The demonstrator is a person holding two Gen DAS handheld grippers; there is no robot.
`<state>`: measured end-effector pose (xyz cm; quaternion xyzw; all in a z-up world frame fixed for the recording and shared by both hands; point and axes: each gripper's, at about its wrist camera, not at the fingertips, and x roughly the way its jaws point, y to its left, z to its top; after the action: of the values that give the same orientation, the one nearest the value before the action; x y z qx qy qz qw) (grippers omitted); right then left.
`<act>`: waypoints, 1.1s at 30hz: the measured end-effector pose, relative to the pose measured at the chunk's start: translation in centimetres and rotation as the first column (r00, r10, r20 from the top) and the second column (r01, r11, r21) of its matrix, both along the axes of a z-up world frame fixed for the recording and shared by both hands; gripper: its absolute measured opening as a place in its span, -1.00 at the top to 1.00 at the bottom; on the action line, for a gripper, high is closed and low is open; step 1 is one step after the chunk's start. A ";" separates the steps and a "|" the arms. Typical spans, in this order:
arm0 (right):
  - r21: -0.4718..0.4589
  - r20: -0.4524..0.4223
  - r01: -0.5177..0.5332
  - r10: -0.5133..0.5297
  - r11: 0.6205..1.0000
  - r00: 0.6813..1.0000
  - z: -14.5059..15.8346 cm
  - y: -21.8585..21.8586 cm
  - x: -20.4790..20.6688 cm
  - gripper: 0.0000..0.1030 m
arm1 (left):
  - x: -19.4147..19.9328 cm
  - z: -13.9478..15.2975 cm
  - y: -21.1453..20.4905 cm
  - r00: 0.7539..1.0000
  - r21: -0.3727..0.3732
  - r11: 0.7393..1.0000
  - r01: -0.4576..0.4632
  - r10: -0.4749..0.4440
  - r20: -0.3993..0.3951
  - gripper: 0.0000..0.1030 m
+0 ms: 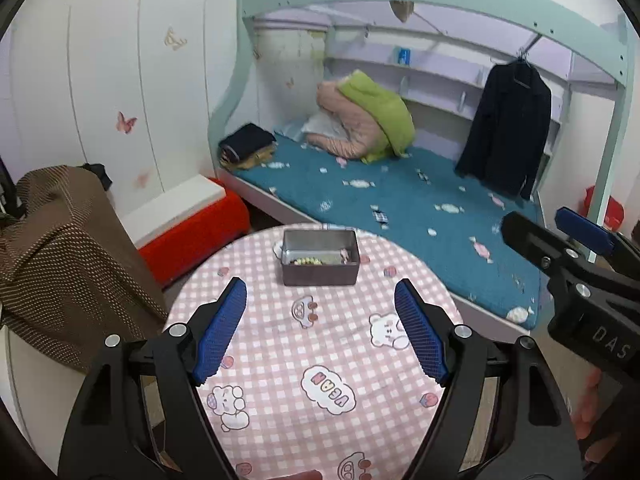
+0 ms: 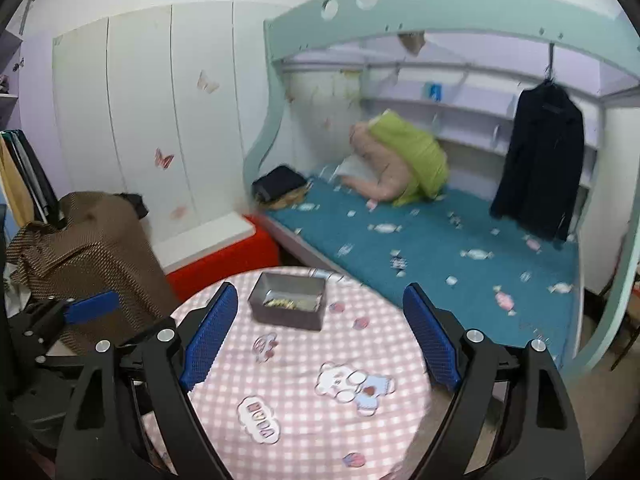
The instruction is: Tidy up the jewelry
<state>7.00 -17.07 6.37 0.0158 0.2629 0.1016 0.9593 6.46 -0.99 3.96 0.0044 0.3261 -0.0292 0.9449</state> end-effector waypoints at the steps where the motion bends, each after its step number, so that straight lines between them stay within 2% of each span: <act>1: 0.002 0.009 0.001 -0.001 1.000 1.000 0.2 -0.1 -0.2 -0.58 | -0.2 0.3 0.1 1.000 -0.001 1.000 -0.002 0.002 0.009 -0.50; 5: -0.009 0.045 0.007 -0.007 1.000 0.999 0.7 -0.3 -0.9 -0.60 | -1.1 1.7 0.3 0.998 -0.002 1.000 -0.013 0.013 0.059 -0.50; 8: -0.009 0.060 0.010 -0.010 1.000 0.998 0.8 -0.2 -1.2 -0.79 | -1.8 2.5 0.3 0.995 0.001 1.000 -0.021 0.021 0.094 -0.51; 14: -0.009 0.096 0.020 -0.019 1.000 0.995 1.3 -0.6 -2.2 -0.81 | -2.5 3.1 0.6 0.991 0.004 1.000 -0.018 0.017 0.131 -0.54; 33: 0.007 0.095 0.015 -0.016 1.000 0.995 1.4 -0.6 -2.5 -0.81 | -3.0 3.4 0.4 0.987 0.002 1.000 -0.028 0.028 0.161 -0.54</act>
<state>4.53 -17.63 7.74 0.0158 0.2166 0.0956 0.9714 3.44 -0.55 7.37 0.0043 0.2489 -0.0147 0.9684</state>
